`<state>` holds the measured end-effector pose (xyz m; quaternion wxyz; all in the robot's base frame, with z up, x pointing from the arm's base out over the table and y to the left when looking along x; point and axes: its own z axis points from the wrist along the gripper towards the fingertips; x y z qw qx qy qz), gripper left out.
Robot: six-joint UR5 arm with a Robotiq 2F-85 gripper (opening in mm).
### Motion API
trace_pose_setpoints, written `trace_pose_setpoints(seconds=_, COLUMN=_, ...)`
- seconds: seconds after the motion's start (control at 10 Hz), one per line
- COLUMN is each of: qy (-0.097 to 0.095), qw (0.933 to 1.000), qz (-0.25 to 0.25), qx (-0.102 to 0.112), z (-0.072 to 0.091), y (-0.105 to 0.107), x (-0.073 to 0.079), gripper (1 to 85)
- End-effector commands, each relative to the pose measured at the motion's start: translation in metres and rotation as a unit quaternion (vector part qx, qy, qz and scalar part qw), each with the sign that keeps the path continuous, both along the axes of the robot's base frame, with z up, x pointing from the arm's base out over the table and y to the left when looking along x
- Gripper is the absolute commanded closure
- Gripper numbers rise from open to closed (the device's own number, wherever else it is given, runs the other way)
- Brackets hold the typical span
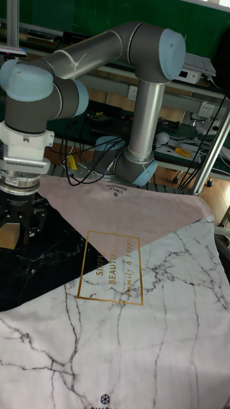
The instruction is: Pick up the small block on the left and move it to the right
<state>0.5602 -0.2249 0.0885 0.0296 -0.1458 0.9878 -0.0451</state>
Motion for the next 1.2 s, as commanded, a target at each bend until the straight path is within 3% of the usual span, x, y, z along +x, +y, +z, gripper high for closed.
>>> trace_pose_setpoints(seconds=0.0, qy=0.002, qw=0.9993, qz=-0.037, qx=0.003, z=-0.005, y=-0.013, x=-0.01, gripper=0.7)
trace_pose_setpoints(seconds=0.1, qy=0.02, qw=0.9974, qz=-0.067, qx=0.017, z=-0.006, y=-0.006, x=-0.021, gripper=0.7)
trace_pose_setpoints(seconds=0.2, qy=0.024, qw=0.9961, qz=-0.083, qx=0.02, z=-0.006, y=-0.005, x=-0.023, gripper=0.7)
trace_pose_setpoints(seconds=0.4, qy=-0.002, qw=0.9981, qz=-0.06, qx=0.016, z=-0.006, y=-0.007, x=-0.009, gripper=0.7)
trace_pose_setpoints(seconds=0.5, qy=-0.019, qw=0.9986, qz=-0.043, qx=0.025, z=-0.005, y=-0.002, x=0.001, gripper=0.7)
trace_pose_setpoints(seconds=0.6, qy=-0.005, qw=0.9995, qz=-0.029, qx=0.01, z=-0.005, y=-0.009, x=-0.006, gripper=0.7)
trace_pose_setpoints(seconds=0.7, qy=-0.003, qw=0.9998, qz=-0.008, qx=-0.016, z=-0.004, y=-0.022, x=-0.007, gripper=0.7)
trace_pose_setpoints(seconds=0.8, qy=-0.005, qw=0.9999, qz=0.009, qx=-0.002, z=-0.005, y=-0.014, x=-0.005, gripper=0.7)
trace_pose_setpoints(seconds=0.9, qy=-0.033, qw=0.9991, qz=0.024, qx=-0.008, z=-0.003, y=-0.016, x=0.01, gripper=0.7)
trace_pose_setpoints(seconds=1.1, qy=-0.052, qw=0.9977, qz=0.039, qx=-0.019, z=-0.001, y=-0.02, x=0.021, gripper=0.7)
